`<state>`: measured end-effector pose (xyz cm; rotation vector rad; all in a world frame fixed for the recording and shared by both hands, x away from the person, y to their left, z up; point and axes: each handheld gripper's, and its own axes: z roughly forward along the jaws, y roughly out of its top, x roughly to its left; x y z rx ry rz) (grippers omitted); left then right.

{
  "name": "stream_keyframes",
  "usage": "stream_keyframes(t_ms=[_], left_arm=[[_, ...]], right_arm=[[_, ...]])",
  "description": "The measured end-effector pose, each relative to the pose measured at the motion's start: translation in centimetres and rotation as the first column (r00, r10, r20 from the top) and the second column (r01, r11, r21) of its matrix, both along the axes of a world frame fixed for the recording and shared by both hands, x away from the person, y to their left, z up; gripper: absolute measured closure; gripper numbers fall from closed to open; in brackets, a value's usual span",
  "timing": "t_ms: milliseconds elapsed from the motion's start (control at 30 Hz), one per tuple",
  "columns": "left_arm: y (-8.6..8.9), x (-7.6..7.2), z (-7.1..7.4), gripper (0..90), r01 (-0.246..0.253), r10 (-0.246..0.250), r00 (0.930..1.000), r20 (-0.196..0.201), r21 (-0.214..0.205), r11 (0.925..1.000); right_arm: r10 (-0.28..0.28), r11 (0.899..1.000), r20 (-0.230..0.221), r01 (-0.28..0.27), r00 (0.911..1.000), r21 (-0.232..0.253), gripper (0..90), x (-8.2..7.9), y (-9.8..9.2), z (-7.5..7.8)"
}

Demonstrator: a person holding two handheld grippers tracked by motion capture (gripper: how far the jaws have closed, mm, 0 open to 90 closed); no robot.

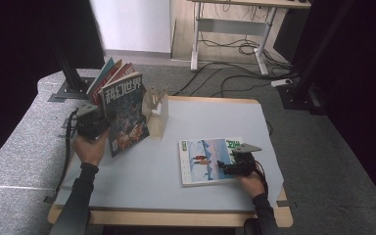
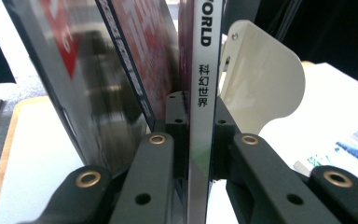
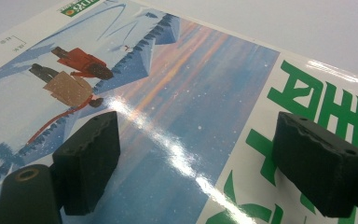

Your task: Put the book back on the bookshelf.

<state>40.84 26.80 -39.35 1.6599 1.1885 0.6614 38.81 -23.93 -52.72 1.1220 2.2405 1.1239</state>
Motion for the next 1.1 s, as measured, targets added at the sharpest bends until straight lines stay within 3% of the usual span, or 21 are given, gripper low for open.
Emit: stream_keyframes(t_ms=[367, 600, 833, 933, 1033, 1100], left_arm=[[-1.2, 0.9, -0.1, 82.8, -0.022, 0.023, 0.9982, 0.056, -0.032, 0.9992], [-1.6, 1.0, -0.3, 82.6, 0.01, -0.009, 0.9979, 0.064, -0.022, 0.9997], [-1.1, 0.7, -0.3, 82.2, 0.068, -0.068, 0.9975, 0.018, 0.004, 0.9977], [-1.1, 0.6, -0.3, 82.0, 0.102, -0.101, 0.9944, -0.033, 0.045, 0.9937], [-1.3, 0.5, -0.4, 81.5, 0.117, -0.111, 0.9917, -0.065, 0.091, 0.989], [-1.3, 0.5, -0.4, 81.0, 0.127, -0.12, 0.99, -0.075, 0.1, 0.9869]], right_arm=[[0.0, 1.0, 0.0, 0.0, 1.0, 0.0, 14.8, 0.0, 0.0, 0.0], [0.002, 1.0, 0.0, -0.002, 1.0, 0.001, 14.8, 0.0, 0.0, 0.0], [0.001, 1.0, 0.0, -0.001, 1.0, 0.001, 14.8, 0.0, 0.0, 0.0], [0.001, 1.0, 0.0, -0.001, 1.0, 0.001, 14.9, 0.0, 0.0, 0.0], [0.001, 1.0, 0.0, -0.001, 1.0, 0.0, 14.8, 0.0, 0.0, 0.0], [0.001, 1.0, 0.0, -0.001, 1.0, 0.0, 14.8, 0.0, 0.0, 0.0]])
